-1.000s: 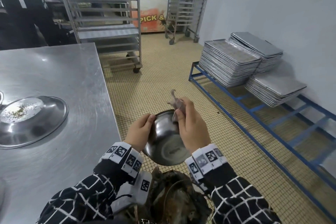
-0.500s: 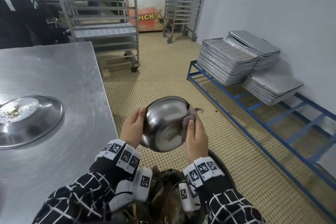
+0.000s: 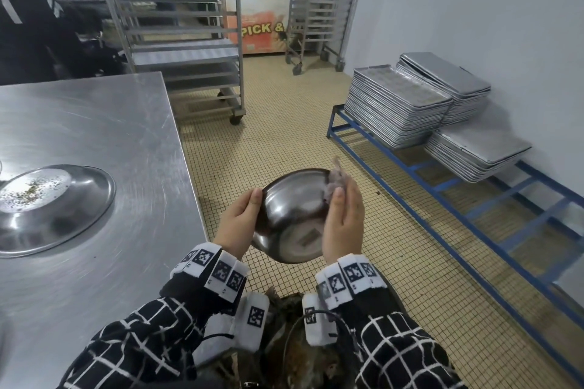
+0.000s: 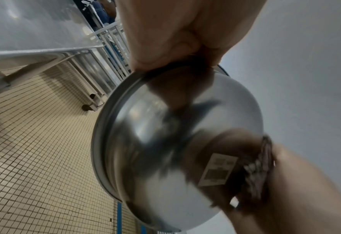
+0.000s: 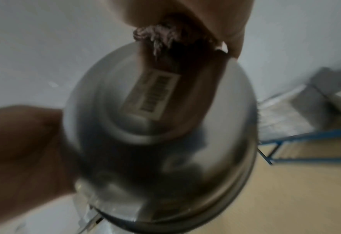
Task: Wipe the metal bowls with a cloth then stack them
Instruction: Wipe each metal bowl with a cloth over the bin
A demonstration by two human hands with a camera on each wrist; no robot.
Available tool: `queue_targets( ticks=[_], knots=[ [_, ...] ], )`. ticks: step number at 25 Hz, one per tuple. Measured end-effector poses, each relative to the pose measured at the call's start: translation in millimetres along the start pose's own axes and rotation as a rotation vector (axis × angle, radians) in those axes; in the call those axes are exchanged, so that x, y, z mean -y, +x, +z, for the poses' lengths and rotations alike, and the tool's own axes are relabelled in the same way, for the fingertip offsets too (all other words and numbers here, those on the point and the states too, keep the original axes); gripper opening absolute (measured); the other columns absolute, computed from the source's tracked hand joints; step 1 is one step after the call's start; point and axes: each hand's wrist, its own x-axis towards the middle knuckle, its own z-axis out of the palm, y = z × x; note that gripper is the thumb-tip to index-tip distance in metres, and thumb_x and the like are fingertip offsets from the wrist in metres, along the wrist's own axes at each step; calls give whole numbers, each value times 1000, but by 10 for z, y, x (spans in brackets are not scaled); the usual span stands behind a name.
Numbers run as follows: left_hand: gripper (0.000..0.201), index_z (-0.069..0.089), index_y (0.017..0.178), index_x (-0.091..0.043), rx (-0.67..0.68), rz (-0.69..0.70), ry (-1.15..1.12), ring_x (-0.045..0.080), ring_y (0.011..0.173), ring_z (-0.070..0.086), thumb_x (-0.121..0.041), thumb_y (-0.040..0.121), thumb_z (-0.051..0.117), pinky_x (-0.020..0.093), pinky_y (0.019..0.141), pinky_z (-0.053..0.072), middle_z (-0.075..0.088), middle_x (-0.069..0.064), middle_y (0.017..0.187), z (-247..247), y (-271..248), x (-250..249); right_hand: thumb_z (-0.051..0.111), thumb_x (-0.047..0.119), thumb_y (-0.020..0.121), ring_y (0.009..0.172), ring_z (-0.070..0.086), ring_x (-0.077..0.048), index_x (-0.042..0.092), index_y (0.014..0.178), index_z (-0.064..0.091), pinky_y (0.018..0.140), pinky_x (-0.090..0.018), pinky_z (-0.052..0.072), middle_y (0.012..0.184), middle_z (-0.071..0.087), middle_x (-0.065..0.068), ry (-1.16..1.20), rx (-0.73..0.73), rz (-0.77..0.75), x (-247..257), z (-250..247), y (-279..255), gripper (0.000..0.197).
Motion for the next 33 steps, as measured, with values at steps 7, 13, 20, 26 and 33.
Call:
queue_targets(
  ticks=[7,13,20,26,33],
  knots=[
    [41,63,71,-14,-29,7,-86,13,70,60,-39,97,43,32,81,47,63,0,69,-77,32,71,34,56,96,94,59,-21,19,105,60,94,-42,48,105,63,-10,507,196,800,-258,-279,33,47],
    [21,59,74,-10,17,162,-23,3,96,53,-32,75,61,21,82,42,53,-5,104,-123,26,18,53,22,91,110,56,-34,7,113,59,90,-45,52,119,58,-21,677,384,861,55,-441,177,28],
    [60,37,129,-37,-176,-40,-63,28,113,54,-28,71,47,55,102,42,53,5,122,-384,-172,62,52,1,84,101,61,-30,9,107,59,84,-41,56,113,61,-19,551,446,778,106,-163,50,26],
    [35,47,113,-34,-514,-64,91,7,91,54,-7,91,41,27,88,43,56,-16,98,-1065,-696,244,65,10,86,97,66,-27,10,104,60,81,-38,58,110,64,-16,361,798,665,176,426,-419,19],
    [42,54,113,-24,-607,-137,340,20,93,57,5,84,46,30,83,48,61,3,103,-1960,-1133,556,68,28,74,91,67,-28,24,92,60,81,-47,56,98,67,-8,65,908,452,262,1210,-1037,21]
  ],
)
